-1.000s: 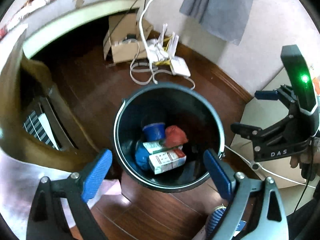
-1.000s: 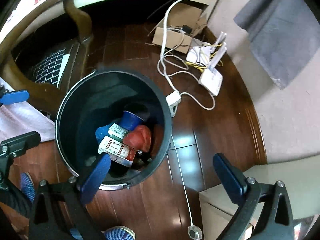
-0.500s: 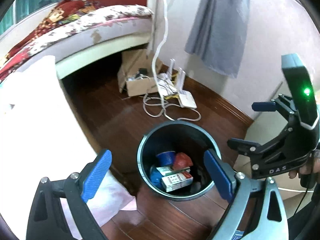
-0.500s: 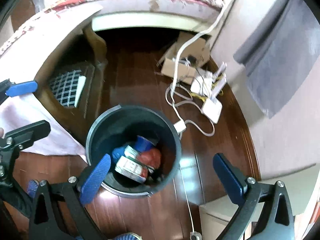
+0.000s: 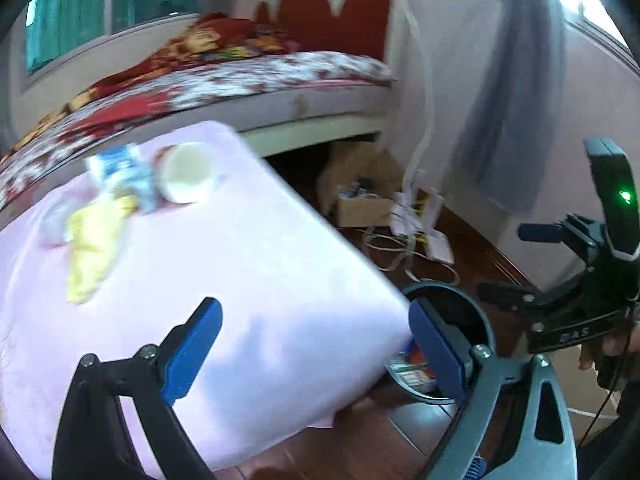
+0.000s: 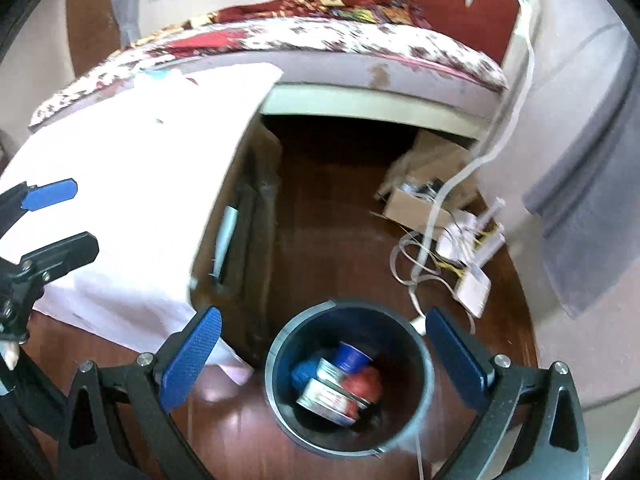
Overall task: Collect trash
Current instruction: 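Grasp the yellow cloth with the left tool while the right tool grasps the red paper cup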
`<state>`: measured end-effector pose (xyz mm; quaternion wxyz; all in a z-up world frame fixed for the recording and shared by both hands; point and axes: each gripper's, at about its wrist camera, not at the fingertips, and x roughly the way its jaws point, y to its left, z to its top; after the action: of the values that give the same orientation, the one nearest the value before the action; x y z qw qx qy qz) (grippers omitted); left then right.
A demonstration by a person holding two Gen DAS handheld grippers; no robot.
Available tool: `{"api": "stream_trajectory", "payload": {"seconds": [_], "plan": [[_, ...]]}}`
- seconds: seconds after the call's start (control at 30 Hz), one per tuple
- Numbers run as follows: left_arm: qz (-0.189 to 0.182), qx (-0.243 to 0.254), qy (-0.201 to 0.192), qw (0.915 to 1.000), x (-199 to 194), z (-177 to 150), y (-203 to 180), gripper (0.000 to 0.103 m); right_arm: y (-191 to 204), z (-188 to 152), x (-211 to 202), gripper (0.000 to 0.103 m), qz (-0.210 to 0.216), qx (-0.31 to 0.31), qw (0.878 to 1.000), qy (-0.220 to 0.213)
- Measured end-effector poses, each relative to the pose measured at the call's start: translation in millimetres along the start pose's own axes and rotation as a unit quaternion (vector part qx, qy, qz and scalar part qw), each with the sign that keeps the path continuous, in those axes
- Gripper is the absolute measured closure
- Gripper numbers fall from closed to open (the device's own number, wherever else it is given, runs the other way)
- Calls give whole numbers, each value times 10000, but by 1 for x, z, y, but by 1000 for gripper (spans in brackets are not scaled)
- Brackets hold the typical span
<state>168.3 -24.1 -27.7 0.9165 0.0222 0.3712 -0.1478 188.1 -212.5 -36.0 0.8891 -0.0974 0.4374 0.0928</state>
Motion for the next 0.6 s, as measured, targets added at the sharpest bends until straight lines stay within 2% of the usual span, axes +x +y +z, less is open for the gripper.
{"api": "stream_trajectory", "payload": {"seconds": [0.27, 0.43, 0.53, 0.6], "plan": [[632, -771, -114, 9950, -14, -2, 84, 8, 72, 44, 4, 0, 575, -228, 9966, -539], [1040, -945, -258, 9897, -19, -3, 124, 9, 111, 65, 16, 0, 908, -258, 9929, -722], [1172, -1051, -193, 9873, -13, 2, 148, 12, 122, 81, 19, 0, 832, -208, 9939, -700], [1246, -1061, -183, 9864, -6, 8, 158, 12, 123, 93, 22, 0, 975, -110, 9916, -848]]}}
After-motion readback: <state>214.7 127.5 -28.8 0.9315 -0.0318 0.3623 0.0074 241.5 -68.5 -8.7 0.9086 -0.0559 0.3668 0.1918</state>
